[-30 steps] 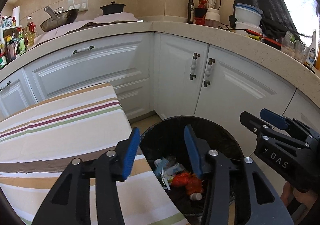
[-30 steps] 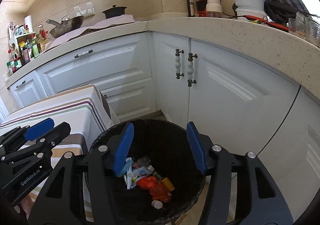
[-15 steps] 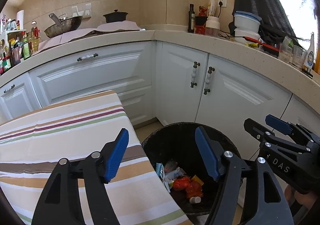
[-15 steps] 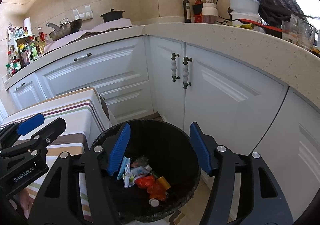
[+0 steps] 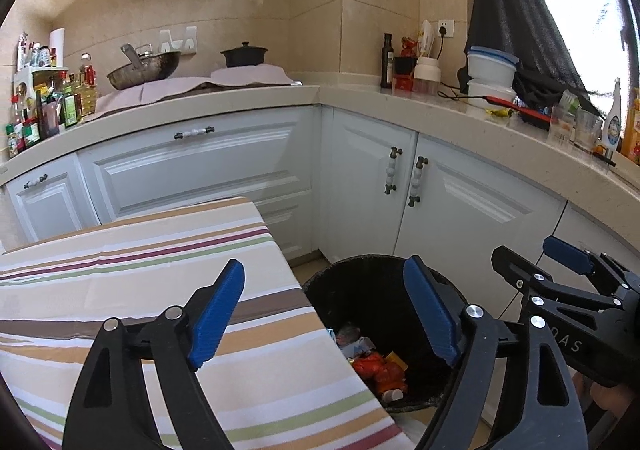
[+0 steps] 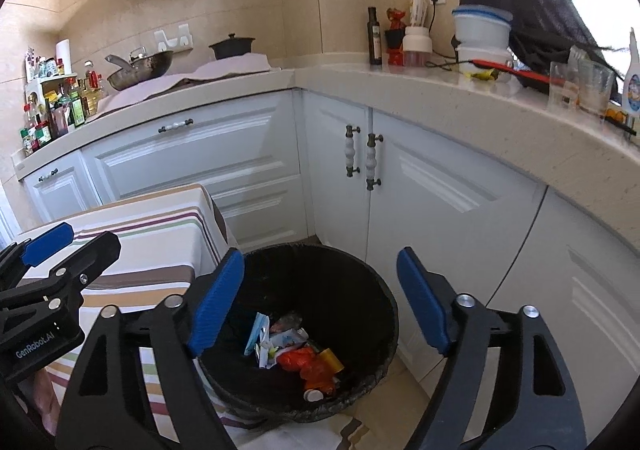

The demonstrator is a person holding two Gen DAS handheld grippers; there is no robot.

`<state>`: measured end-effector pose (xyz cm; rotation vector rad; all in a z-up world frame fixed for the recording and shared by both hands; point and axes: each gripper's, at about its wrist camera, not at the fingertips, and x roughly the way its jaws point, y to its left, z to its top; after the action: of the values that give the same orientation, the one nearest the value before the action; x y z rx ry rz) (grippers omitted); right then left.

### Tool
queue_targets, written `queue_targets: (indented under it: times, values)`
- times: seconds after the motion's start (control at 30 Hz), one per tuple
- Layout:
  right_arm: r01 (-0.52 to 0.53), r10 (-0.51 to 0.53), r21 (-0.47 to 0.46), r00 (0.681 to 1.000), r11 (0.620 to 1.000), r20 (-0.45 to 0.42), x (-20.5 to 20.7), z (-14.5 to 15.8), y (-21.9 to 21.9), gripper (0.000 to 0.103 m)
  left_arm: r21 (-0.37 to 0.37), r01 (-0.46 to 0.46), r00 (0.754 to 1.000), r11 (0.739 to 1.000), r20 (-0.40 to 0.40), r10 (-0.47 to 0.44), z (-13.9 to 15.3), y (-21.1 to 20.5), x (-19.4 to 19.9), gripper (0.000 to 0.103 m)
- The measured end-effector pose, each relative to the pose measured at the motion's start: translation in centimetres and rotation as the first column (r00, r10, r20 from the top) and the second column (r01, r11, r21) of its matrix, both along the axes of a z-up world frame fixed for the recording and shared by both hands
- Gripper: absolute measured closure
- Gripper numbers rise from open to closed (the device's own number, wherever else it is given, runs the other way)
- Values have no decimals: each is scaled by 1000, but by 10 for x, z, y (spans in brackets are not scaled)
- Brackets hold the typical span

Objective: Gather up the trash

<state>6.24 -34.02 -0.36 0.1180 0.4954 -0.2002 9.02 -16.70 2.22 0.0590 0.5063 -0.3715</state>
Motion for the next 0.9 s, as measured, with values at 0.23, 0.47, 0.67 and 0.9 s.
queue_targets:
  times: [0.23, 0.47, 0.67, 0.9]
  values:
    - [7, -6, -33, 999, 999, 37, -22, 15, 12, 16, -10, 1, 1000, 1000, 26, -1, 10, 9, -22, 20]
    - [14, -9, -64, 998, 998, 68, -42, 26, 22, 12, -27, -8, 998, 1000, 56, 9, 19, 19, -40, 19]
    - [11, -4, -81, 996, 997, 87, -55, 34, 29, 12, -43, -17, 997, 999, 70, 20, 22, 28, -51, 19]
    - [19, -9, -90, 994, 996, 106, -65, 39, 34, 12, -50, -31, 996, 998, 81, 35, 25, 35, -57, 19]
